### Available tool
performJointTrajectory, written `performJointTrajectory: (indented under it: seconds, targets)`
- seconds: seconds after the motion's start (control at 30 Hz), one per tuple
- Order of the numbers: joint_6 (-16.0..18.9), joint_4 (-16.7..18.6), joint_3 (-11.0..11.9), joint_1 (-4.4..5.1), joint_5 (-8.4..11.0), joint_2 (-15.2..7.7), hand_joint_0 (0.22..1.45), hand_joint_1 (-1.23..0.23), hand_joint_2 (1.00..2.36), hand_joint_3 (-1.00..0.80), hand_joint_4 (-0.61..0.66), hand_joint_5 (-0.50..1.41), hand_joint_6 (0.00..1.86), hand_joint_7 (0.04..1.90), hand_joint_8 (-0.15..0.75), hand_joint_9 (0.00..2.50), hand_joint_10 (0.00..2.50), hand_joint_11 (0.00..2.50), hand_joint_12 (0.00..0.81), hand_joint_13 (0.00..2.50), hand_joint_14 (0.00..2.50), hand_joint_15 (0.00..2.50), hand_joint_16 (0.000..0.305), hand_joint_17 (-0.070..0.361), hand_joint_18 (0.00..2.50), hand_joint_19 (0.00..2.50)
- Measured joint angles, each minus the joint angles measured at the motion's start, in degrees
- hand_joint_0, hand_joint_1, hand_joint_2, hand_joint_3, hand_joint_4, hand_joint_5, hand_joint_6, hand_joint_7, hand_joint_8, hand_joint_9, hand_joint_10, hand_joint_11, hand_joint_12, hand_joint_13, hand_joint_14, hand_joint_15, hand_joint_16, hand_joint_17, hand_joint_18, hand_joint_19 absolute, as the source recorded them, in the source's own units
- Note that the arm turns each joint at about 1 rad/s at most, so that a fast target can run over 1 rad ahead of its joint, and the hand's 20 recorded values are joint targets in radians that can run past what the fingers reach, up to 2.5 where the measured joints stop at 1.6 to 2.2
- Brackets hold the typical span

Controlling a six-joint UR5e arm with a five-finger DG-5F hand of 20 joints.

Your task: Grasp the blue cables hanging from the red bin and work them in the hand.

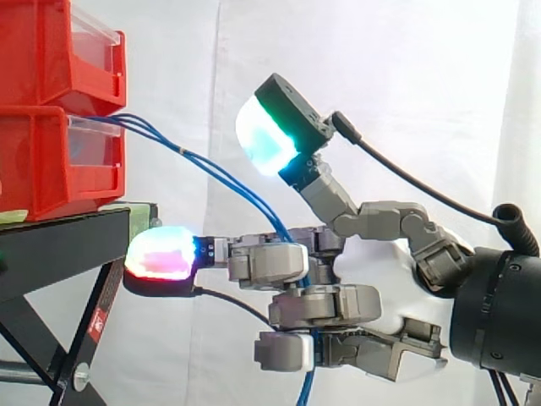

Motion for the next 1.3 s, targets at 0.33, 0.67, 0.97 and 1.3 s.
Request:
performJointTrajectory:
  seconds: [0.33,0.67,0.97,1.3]
  targets:
    - [0.68,-1.91,0.41,0.50,0.42,0.07,0.77,-0.61,1.00,-1.00,0.31,0.19,0.01,1.11,0.284,1.19,1.37,1.82,0.365,1.21,1.96,1.31,0.046,0.104,1.46,1.98]
    - [4.56,-6.62,2.38,0.67,0.71,0.11,0.82,-0.68,1.00,-1.00,0.22,0.28,0.00,1.37,0.274,1.01,2.50,1.93,0.370,1.04,2.50,1.48,0.044,0.098,1.38,1.60]
    - [7.10,-11.66,3.62,0.84,0.71,0.11,0.82,-0.70,1.00,-1.00,0.16,0.18,0.12,1.30,0.270,1.01,2.50,2.25,0.381,1.16,2.50,1.67,0.047,0.106,1.46,1.49]
    - [7.24,-12.08,3.67,1.02,1.29,0.14,0.82,-0.70,1.00,-1.00,0.13,0.15,0.15,1.27,0.281,0.93,2.50,2.50,0.436,1.26,2.50,1.84,0.049,0.110,1.37,1.24]
